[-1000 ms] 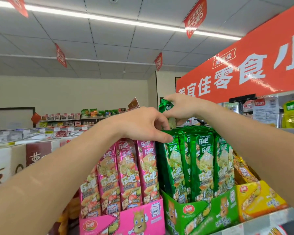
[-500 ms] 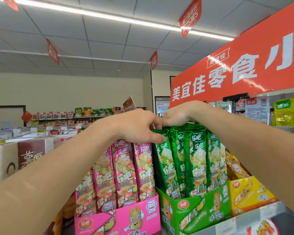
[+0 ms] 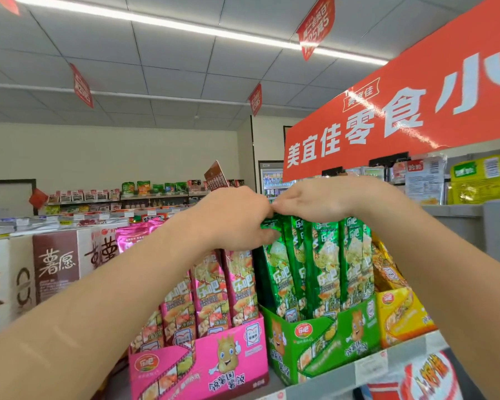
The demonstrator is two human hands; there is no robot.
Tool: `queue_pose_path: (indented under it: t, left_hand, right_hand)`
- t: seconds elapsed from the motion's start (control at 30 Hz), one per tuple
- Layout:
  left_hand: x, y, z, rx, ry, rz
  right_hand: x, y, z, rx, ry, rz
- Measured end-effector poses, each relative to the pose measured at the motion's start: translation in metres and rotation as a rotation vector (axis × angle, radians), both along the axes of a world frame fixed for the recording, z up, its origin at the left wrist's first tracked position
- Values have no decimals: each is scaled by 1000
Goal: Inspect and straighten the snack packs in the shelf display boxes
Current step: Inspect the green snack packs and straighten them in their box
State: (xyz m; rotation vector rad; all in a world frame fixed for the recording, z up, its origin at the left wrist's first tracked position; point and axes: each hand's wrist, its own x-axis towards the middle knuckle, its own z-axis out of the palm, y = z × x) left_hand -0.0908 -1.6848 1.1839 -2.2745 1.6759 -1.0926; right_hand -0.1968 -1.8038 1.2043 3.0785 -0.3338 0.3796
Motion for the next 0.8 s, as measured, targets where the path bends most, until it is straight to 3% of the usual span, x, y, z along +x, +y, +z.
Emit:
queue_pose_path:
  t: [0.1,0.23,0.33,0.5,0.7,0.8]
  left_hand:
    - [-2,3,3,-17,105,-14]
    - [-5,7,4,-183,88,-137]
    - [-8,11,0,-426,117,-254]
    - [-22,16,3,-971,160,-536]
    - [-49,31,12,-1272,160,-769]
    - [-59,38,10,-1338,288,-865]
  right_hand:
    - [1,-2,-13,-62,-89,47]
    - [-1,-8,-24,-15,-330,120]
    - [-4,-10,-32,71,-579,199]
    - [-15,-1,-46,-30,-978,227]
    - [-33,32,-93,36,-998,215]
    - [-36,48,-122,170,-999,267]
